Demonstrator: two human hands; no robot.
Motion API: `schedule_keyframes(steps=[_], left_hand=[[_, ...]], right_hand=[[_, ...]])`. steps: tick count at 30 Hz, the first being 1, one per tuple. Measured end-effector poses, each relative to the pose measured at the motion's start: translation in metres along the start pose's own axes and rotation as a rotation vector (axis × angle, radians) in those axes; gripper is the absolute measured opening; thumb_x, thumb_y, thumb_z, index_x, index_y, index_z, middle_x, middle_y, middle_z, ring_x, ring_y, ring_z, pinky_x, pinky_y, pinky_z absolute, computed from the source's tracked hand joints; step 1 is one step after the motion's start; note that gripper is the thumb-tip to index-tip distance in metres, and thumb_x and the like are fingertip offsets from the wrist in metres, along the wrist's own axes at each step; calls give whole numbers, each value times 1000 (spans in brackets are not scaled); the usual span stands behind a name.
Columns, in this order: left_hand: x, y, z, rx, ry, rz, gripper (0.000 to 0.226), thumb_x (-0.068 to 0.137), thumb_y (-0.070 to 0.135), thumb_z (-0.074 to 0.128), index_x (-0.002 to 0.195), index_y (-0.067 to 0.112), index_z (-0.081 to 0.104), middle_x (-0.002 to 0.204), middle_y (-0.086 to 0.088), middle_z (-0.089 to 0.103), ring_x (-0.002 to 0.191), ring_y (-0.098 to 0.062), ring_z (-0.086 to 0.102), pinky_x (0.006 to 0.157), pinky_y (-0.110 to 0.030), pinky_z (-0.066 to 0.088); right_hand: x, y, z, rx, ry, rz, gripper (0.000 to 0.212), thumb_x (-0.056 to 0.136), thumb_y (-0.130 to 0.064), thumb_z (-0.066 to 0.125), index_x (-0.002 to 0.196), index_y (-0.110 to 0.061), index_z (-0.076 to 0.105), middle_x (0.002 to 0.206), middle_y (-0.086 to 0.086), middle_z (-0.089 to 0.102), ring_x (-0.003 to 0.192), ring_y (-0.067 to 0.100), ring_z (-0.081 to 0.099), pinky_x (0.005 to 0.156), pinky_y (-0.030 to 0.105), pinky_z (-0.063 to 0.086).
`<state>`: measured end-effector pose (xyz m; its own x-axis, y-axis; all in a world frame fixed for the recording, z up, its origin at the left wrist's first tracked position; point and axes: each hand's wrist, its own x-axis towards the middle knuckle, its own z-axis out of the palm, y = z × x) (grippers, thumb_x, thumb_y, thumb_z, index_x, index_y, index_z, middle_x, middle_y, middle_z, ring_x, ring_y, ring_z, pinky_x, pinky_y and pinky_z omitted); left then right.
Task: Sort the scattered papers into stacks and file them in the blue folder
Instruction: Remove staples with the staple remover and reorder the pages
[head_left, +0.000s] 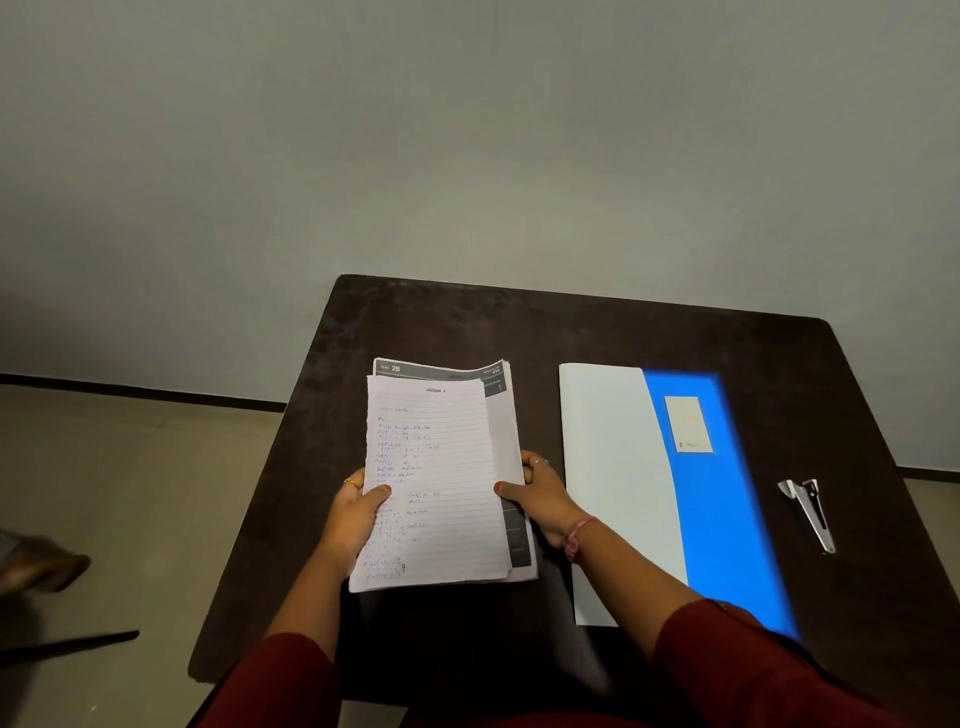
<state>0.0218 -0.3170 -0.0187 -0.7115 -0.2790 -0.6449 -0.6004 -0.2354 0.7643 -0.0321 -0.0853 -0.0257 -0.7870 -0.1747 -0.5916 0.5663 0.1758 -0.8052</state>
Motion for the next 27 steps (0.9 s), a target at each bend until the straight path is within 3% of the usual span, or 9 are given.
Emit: schedule_keyframes(steps=[5,10,19,27], left_hand=[[-4,-4,-3,-73,-8,-17,25,95,5,52,118,12,57,109,-10,69,96,-28,67,75,-38,53],[-11,-2,4,-121,-33,-18,24,94,6,55,118,12,58,109,-10,70,95,-28,68,70,-37,53],[-30,0,49,-158,-110,73,22,94,1,52,110,14,59,103,-6,72,94,-25,69,77,-38,56],[-54,-10,115,-88,-183,121,21,94,0,51,106,16,60,103,-6,72,95,-25,70,85,-42,55]], right_hand=[[-7,-1,-3,177,-51,10,46,86,-5,67,126,-11,46,124,11,61,110,25,61,91,34,53],[-20,-3,-4,150,-116,-56,38,85,-18,70,120,-22,55,117,0,66,105,14,63,78,22,55],[-35,-1,-49,87,-2,-174,51,82,-13,74,127,-19,51,117,-3,64,106,12,62,81,17,52],[-53,19,-115,111,141,-138,54,78,-13,77,126,-12,53,118,5,65,107,21,62,92,32,52]])
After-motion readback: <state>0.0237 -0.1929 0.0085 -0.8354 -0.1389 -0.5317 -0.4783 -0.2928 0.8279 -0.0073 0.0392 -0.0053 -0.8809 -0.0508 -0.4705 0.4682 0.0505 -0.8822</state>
